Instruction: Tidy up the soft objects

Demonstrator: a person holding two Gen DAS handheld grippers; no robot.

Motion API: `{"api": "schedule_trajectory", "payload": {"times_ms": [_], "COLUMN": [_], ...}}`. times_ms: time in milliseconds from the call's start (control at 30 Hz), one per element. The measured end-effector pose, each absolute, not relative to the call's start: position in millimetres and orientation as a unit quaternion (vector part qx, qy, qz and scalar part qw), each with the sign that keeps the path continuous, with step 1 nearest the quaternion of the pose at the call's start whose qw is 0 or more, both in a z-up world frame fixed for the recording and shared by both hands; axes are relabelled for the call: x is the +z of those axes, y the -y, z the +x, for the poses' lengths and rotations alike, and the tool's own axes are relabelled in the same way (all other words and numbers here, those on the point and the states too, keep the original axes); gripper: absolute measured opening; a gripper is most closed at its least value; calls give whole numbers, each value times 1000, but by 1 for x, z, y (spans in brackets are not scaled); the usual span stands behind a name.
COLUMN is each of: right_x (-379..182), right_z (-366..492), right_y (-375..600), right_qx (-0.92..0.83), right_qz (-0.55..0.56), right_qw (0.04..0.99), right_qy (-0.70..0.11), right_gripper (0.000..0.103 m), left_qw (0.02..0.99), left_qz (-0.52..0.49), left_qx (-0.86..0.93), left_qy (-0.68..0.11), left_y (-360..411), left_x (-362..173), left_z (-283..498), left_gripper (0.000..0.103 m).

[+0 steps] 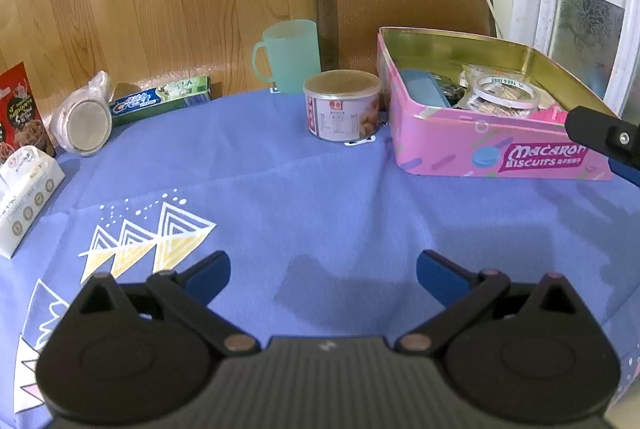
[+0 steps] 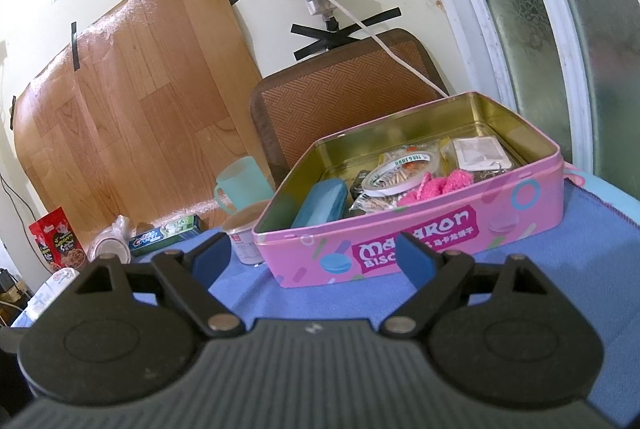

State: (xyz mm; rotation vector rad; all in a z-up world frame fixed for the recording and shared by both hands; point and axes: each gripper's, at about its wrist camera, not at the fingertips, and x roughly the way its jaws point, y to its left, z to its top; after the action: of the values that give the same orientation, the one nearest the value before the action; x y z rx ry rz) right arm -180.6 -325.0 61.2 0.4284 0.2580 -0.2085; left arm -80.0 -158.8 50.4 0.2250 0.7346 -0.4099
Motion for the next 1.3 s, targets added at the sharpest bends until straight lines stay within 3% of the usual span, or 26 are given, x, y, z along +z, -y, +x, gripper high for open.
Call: {"api": "schedule_trajectory", "payload": {"times_ms": [1300], "right_x": [51], "right_z": [-141], "right_y": [341], "right_qx": [-43], "right_qz": [259], "right_qw": [955], "right_qy": [-138], "right_gripper": [91], "left_qw": [913], "left_qz": [124], "left_qx": [-84], "left_qy": [-380], "left_y": [110], "left_x": [57], "left_z": [-73], "left_gripper": [103]}}
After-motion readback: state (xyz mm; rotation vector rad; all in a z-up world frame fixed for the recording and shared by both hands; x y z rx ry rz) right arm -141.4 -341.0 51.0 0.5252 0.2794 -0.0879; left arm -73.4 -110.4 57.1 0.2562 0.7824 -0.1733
